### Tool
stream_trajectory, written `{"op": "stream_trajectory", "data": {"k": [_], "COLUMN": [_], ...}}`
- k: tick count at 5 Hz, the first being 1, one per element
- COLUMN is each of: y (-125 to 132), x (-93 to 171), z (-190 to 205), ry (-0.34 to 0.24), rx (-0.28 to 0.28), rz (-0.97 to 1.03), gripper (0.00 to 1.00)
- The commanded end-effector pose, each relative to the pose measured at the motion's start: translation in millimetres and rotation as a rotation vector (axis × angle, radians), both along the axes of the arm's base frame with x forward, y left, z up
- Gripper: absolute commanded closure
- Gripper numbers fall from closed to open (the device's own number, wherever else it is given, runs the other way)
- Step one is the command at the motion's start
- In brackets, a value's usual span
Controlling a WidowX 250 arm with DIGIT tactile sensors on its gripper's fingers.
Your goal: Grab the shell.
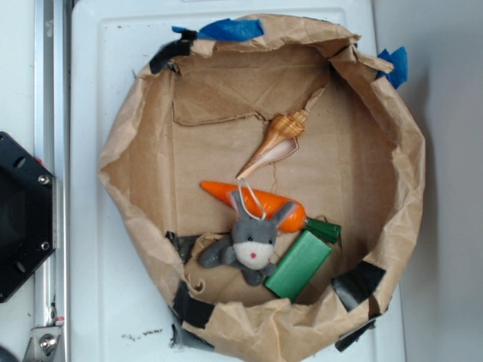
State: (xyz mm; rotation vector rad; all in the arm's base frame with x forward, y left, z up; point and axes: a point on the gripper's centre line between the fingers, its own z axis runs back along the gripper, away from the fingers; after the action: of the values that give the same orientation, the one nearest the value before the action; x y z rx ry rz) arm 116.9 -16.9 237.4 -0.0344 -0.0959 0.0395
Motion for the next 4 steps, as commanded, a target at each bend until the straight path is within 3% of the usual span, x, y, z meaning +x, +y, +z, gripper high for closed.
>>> {"op": "stream_trajectory", "data": {"k": [1,2,4], "y": [0.0,7.1,20.3], "x": [0.0,23.9,66.5], "z": [0.0,-6.2,-24.8], "ry": [0.0,-0.016,-0.029], "rx": [0.0,0.02,-0.004], "rz": [0.0,0.061,0.185], "gripper": [0.0,0.0,0.0]}}
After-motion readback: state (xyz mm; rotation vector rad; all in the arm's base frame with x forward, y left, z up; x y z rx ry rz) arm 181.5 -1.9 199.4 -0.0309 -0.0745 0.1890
